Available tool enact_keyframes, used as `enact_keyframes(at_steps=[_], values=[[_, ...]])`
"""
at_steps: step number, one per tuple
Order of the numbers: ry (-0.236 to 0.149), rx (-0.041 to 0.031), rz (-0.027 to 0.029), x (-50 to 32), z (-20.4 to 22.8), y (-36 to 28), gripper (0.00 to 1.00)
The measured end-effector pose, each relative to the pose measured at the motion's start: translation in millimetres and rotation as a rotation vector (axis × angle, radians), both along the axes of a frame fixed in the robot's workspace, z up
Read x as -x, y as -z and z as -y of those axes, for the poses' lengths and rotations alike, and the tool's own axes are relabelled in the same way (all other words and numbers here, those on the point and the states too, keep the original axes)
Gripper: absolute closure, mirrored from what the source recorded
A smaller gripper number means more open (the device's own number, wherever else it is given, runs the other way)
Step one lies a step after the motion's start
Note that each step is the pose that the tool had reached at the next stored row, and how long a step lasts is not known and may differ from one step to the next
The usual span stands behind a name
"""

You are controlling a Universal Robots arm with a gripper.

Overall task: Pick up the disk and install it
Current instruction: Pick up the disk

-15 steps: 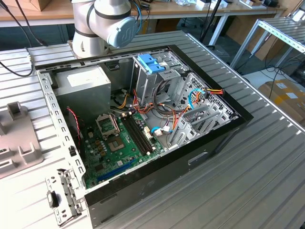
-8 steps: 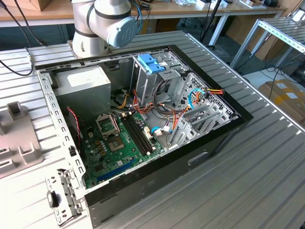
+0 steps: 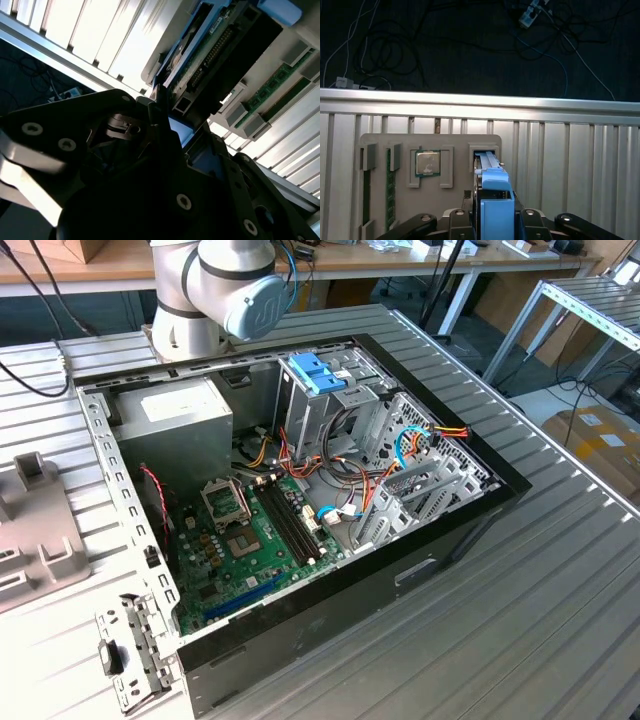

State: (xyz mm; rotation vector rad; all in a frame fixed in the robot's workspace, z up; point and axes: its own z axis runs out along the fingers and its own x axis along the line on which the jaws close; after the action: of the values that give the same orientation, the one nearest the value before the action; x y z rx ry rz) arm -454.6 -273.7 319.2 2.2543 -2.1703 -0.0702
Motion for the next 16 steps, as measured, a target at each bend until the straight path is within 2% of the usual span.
enact_keyframes(at_steps=[10,12,16], values=[[0.000,0.0000,0.0000,0.0,0.0,-12.5,0.63],[0.000,0.0000,0.0001,0.0,0.0,-18.0,0.63],[0.000,-0.0001,0.0003,0.0,0.0,-22.0,0.63]])
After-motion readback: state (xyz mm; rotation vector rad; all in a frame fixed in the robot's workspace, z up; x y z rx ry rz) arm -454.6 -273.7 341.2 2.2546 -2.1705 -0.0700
